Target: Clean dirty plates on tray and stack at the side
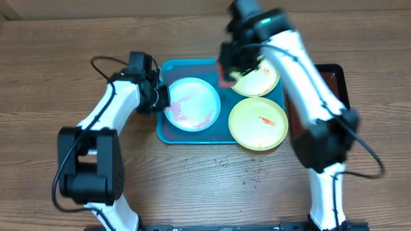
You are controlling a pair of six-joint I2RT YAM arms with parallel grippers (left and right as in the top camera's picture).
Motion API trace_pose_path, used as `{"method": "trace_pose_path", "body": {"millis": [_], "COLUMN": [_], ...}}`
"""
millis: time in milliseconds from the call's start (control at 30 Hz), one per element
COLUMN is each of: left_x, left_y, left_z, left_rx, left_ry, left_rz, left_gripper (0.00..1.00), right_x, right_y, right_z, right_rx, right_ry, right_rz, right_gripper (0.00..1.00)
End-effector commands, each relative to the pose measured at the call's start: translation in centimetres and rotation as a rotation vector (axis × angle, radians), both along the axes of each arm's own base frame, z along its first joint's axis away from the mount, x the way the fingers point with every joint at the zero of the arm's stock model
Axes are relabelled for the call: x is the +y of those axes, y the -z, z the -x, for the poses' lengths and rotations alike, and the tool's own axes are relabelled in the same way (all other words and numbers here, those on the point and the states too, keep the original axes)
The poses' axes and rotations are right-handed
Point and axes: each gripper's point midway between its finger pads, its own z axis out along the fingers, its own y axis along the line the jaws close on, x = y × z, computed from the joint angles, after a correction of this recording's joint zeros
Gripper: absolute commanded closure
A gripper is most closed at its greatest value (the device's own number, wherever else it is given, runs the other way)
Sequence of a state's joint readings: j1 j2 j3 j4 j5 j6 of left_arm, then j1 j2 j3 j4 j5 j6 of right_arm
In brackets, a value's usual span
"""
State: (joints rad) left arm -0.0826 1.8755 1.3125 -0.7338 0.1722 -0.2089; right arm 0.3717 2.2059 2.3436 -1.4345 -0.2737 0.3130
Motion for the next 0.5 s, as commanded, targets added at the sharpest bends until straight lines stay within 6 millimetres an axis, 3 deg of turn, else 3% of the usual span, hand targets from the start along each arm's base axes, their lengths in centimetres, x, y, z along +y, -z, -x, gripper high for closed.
{"method": "trace_pose_path", "body": {"millis": [0,67,233,333,467], "left_x": [2.4,3.2,4.8,5.1,3.7], "left_y": [-6.6,-8.2,-11.3,-13.0,-14.5], "left_z": [-1.9,-1.8,-1.1,-0.7,-0.8], "left_rx": [-0.163,-0.187,-0.245,-0.286,-0.353], "left_ry": [0.001,-0.016,-0.05,-0.056,-0.036], "left_rz": [-0.14,-0.187,-0.363,-0.514,-0.677], "left_gripper": [0.96,0.96,0.96,0.96,0.96], "right_x": [-4.9,-8.1,-13.5,-15.9,-17.9], "right_y": [-6.1,-6.4,-5.8,-5.5,-5.4], "right_z": [-0.5,-0.8,-0.8,-0.9,-0.9], "right_rx": [-0.136,-0.136,-0.076,-0.066,-0.063], "right_ry": [0.072,0.141,0.253,0.304,0.346], "right_rz": [-0.007,0.032,0.063,0.101,0.134], "right_gripper": [0.96,0.96,0.96,0.96,0.96]}}
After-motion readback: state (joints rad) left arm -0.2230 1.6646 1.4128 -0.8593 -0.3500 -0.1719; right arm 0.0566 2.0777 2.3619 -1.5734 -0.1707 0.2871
